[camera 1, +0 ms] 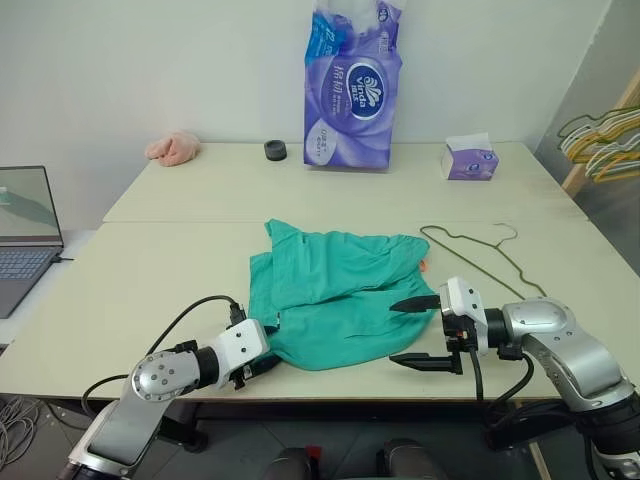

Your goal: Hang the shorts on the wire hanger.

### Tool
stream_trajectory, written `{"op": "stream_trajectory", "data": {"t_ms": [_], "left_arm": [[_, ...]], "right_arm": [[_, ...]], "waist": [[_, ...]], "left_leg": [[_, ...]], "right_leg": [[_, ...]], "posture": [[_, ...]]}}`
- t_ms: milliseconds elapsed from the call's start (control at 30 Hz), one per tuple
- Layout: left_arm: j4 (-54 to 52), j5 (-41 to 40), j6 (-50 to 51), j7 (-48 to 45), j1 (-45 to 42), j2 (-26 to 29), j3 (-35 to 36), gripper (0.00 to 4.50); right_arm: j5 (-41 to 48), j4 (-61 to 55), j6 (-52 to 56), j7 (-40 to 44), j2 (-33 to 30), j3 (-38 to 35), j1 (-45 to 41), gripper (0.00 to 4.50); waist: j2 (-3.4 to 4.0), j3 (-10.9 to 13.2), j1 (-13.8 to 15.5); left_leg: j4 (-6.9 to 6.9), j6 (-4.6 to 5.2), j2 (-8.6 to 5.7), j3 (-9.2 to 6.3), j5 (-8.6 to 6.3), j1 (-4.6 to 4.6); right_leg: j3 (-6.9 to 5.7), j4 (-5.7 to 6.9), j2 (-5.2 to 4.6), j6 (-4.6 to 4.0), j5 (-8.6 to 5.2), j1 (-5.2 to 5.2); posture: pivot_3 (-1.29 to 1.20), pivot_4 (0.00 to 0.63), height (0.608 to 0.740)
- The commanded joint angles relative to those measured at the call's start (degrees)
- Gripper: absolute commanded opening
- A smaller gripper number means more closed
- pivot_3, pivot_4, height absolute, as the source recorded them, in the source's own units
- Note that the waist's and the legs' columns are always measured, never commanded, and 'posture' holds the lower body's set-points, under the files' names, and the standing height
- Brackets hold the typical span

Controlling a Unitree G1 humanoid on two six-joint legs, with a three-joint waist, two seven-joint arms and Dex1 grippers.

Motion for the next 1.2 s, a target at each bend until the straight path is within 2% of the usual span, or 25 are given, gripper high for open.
{"op": "stream_trajectory", "data": {"t_ms": [33,167,367,600,700,900,1067,1200], "left_arm": [[0.6,1.2,-1.6,1.0,-0.9,-0.2,0.7,1.17],[0.4,-0.3,-1.7,1.4,-2.1,-0.7,2.6,0.01],[-2.4,-6.3,1.5,0.8,-5.2,-1.4,7.3,0.01],[-5.9,-11.1,6.0,0.3,-8.3,-0.7,11.1,0.01],[-6.6,-12.9,7.8,0.7,-9.1,-1.1,12.6,0.0],[-4.5,-13.6,8.6,0.3,-10.6,-0.4,13.8,0.0],[8.7,-8.4,4.4,1.3,-20.4,-0.7,11.0,0.0],[28.5,-3.0,-0.5,4.4,-37.2,-3.0,8.1,0.0]], "right_arm": [[-2.2,-0.5,-2.7,-0.2,-1.1,-0.2,-0.4,4.5],[-10.8,3.4,-12.2,0.2,-2.8,3.1,-1.5,4.5],[-22.3,14.7,-28.2,-3.2,-1.2,7.3,-7.6,4.5],[-34.6,27.3,-37.2,-10.4,3.3,12.3,-15.2,4.5],[-36.8,31.2,-37.7,-13.6,5.3,13.0,-16.8,3.85],[-37.6,37.5,-36.8,-18.2,8.5,11.2,-22.4,1.74],[-38.3,53.3,-38.3,-25.3,12.2,9.0,-38.5,0.02],[-39.9,69.3,-41.4,-29.2,14.4,9.4,-52.9,0.02]], "waist": [[0.0,0.0,0.0],[-0.02,0.0,0.0],[-0.04,0.0,-0.4],[-0.06,0.0,-1.6],[-0.14,0.0,-1.7],[-0.14,0.0,-1.7],[-0.08,0.1,-2.4],[-0.1,0.0,-2.9]], "left_leg": [[0.0,0.0,0.02,0.0,0.0,0.0],[0.0,-0.02,0.04,0.04,-0.01,0.0],[0.01,-0.02,0.06,0.11,-0.01,0.03],[0.01,-0.03,0.11,0.11,0.0,0.02],[0.01,-0.03,0.11,0.13,-0.01,0.03],[0.14,-0.04,0.21,0.13,0.0,0.06],[0.17,-0.07,0.38,0.13,0.08,0.09],[0.13,-0.29,0.44,-0.16,0.27,0.1]], "right_leg": [[-0.01,0.0,0.02,0.0,0.0,0.0],[0.0,0.0,0.03,0.0,0.0,-0.01],[0.03,0.05,0.05,-0.01,0.02,-0.03],[0.06,0.17,0.13,-0.26,0.17,0.0],[0.08,0.2,0.14,-0.3,0.19,0.02],[0.17,0.4,0.34,-0.43,0.26,0.03],[0.22,0.51,0.72,-0.72,0.49,-0.01],[0.09,0.54,0.86,-0.85,0.58,-0.02]], "posture": [[-0.17,0.03,0.74],[-0.17,0.031,0.74],[-0.17,0.031,0.74],[-0.15,0.025,0.74],[-0.14,0.023,0.74],[-0.14,0.025,0.74],[-0.15,0.024,0.74],[-0.16,0.015,0.74]]}}
